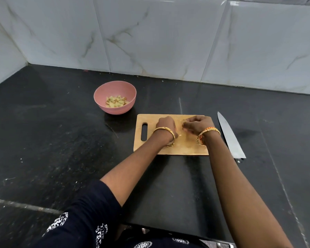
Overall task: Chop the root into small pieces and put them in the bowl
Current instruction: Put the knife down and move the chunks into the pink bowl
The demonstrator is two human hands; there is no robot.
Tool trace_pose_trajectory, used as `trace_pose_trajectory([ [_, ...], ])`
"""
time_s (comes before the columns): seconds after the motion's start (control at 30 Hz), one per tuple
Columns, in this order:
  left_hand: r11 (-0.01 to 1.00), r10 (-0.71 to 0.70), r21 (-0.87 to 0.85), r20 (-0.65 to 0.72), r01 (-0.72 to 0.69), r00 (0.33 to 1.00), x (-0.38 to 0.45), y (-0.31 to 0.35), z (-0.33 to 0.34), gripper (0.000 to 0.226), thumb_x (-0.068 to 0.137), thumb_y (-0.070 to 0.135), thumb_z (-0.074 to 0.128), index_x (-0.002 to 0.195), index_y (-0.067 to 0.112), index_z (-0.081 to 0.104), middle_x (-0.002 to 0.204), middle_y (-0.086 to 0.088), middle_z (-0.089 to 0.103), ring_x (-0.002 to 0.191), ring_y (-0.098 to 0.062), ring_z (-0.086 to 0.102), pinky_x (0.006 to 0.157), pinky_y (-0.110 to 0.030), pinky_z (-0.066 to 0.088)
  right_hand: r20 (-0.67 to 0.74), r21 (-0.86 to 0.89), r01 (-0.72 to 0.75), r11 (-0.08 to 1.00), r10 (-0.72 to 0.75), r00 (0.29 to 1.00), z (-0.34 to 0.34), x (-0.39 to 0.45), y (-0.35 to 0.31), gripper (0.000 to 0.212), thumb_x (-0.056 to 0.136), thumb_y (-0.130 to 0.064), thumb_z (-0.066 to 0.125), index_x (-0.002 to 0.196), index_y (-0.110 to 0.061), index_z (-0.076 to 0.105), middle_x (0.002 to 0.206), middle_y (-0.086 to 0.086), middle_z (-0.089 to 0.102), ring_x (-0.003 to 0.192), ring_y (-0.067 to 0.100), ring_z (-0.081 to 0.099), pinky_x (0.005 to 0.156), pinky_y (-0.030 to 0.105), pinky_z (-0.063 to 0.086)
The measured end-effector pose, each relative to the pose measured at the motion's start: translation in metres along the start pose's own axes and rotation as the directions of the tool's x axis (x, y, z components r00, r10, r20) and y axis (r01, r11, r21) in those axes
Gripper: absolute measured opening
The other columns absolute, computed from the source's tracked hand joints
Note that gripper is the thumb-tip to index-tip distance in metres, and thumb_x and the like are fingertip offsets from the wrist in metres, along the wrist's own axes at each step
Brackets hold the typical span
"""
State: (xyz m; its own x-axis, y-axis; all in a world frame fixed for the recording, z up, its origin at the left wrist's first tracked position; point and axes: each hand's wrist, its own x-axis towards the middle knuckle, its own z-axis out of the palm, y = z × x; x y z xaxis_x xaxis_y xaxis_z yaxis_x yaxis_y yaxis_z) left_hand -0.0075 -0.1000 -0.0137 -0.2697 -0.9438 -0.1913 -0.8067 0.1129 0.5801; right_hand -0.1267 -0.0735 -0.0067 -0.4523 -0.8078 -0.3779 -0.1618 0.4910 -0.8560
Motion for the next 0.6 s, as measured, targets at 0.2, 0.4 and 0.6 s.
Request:
trace_pose_trajectory([
  [0.2,0.999,-0.018,0.046,0.005,0.018,1.000,0.003,0.010,0.002,0.022,0.080,0.015,0.071,0.100,0.006,0.068,0.099,-0.012,0.067,0.089,-0.026,0.063,0.074,-0.030,0.052,0.061,0.142,-0.120,0.983,0.112,0.992,0.009,-0.002,-0.001,0.013,0.080,0.002,0.070,0.073,-0.007,0.063,0.075,0.011,0.065,0.063,0.018,0.064,0.073,0.030,0.057],
  [0.4,0.965,-0.123,-0.220,0.114,0.146,0.986,0.009,-0.005,-0.009,0.022,0.069,0.019,0.079,0.086,0.006,0.073,0.082,-0.007,0.071,0.079,-0.018,0.067,0.075,-0.030,0.057,0.177,0.359,-0.253,0.899,0.201,0.964,0.006,-0.005,-0.006,0.012,0.082,0.009,0.064,0.077,-0.002,0.063,0.082,0.015,0.066,0.071,0.021,0.066,0.064,0.027,0.059],
  [0.6,0.687,-0.239,-0.621,0.296,0.377,0.925,0.015,-0.017,-0.045,0.015,0.073,-0.006,0.069,0.087,-0.001,0.067,0.077,-0.008,0.064,0.068,-0.014,0.065,0.065,-0.023,0.058,0.160,0.228,-0.199,0.953,0.165,0.973,0.007,0.004,-0.016,0.015,0.080,0.011,0.065,0.074,-0.003,0.061,0.083,0.014,0.064,0.071,0.022,0.065,0.080,0.034,0.059],
])
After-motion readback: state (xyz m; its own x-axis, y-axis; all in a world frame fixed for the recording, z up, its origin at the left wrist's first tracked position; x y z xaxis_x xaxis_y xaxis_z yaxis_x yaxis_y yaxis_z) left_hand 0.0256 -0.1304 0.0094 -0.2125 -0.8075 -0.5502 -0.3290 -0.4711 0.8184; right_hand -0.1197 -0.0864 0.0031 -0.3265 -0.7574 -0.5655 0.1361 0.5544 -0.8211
